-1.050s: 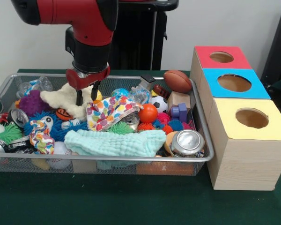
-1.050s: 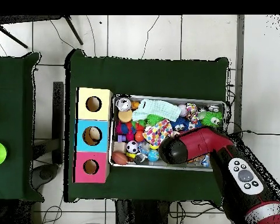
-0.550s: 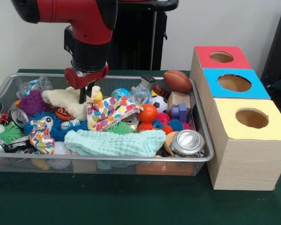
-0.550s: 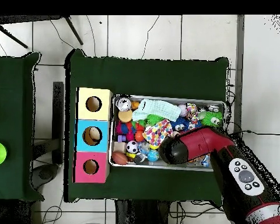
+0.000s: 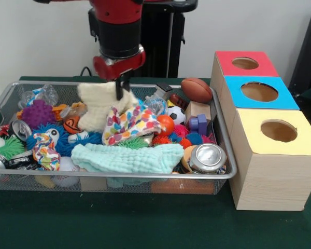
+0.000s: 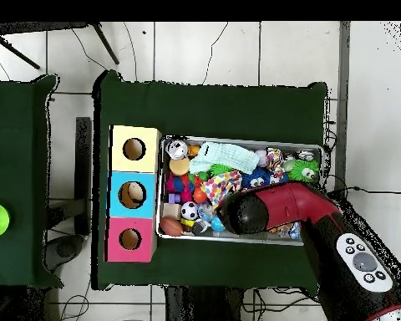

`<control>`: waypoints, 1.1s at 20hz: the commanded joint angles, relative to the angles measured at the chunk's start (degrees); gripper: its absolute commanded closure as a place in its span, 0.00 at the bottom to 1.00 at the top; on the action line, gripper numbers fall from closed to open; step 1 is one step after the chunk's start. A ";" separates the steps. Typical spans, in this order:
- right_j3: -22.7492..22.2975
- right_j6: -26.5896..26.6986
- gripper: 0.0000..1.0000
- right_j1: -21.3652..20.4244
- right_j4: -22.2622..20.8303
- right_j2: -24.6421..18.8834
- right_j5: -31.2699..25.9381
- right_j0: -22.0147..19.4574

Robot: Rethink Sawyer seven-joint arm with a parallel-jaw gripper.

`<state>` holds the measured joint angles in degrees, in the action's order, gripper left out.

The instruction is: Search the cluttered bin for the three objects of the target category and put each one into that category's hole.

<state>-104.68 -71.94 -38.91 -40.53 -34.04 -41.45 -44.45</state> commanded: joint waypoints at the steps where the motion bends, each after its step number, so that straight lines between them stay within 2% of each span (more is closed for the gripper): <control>1: -8.02 -0.19 1.00 -1.11 11.20 -13.44 4.80 -2.63; 8: -6.93 -3.73 1.00 -0.89 12.47 -12.44 9.41 -0.14; 12: -6.10 -3.63 1.00 0.59 10.38 -11.23 13.16 0.64; 16: -6.76 -2.24 1.00 1.67 7.45 -9.58 16.50 -0.31; 19: -6.03 -1.62 1.00 2.80 5.42 -7.19 17.53 0.01; 22: -6.08 -2.18 1.00 2.61 5.13 -6.03 17.81 0.15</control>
<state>-109.28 -71.94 -38.52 -31.54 -42.04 -25.19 -43.88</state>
